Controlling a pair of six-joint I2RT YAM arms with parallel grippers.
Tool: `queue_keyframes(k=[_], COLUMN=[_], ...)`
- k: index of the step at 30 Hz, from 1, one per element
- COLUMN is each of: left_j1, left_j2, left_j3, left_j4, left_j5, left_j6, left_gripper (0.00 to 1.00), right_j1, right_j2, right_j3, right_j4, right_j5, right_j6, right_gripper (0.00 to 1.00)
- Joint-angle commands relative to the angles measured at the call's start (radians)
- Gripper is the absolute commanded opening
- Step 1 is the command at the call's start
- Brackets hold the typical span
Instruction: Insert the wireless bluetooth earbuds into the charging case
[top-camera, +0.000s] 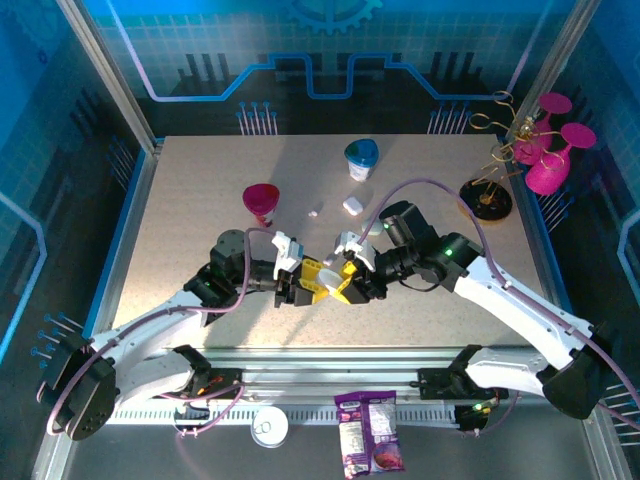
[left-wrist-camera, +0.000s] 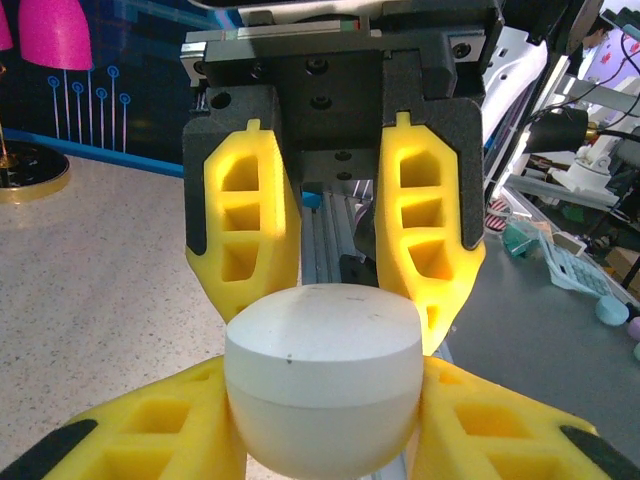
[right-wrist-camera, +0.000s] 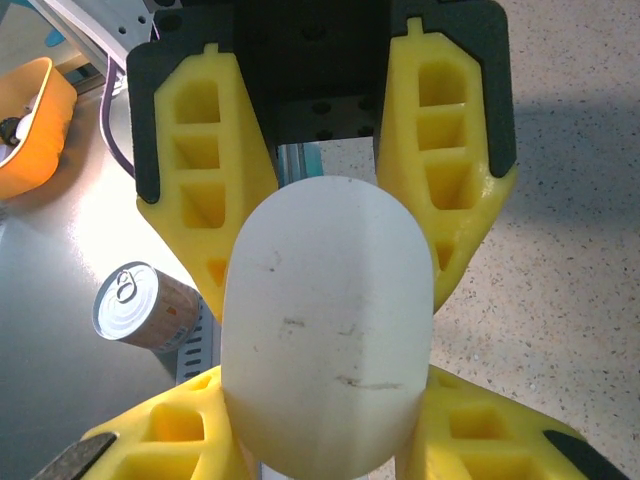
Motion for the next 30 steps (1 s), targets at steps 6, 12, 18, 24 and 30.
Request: queue_keyframes(k=[6,12,18,24,30], left_j1=[-0.014,-0.015,-0.014,-0.013,-0.011], left_j2=[0.004,-0.009,-0.029,-0.035,-0.027], left_j3=[0.029,0.016,0.002,-0.015,-0.078], left_j4=[0.004,0.001,0.009,0.035,0.164], left_j5=[0.053,0.056,0.057,0.048,-0.029], left_j6=[0.023,0.047,0.067,0.084,0.088], left_gripper=[0.24,0.23,0.23,0.23,0.23], right_j1=[-0.003,-0.034,-0.081,-0.113,-0.123], right_j2=[-0.030,-0.049,-0.075,-0.098,-0.150], right_j3=[-0.002,-0.016,-0.035,-0.045,-0.076], right_j4=[0.066,0.094,0.147,0.181,0.244], right_j5=[0.037,0.053,0.115,0.106,0.028], right_j6=[0.035,0.067,0.128,0.159,0.181], right_gripper=[0.55,0.58,0.58,0.58,0.68])
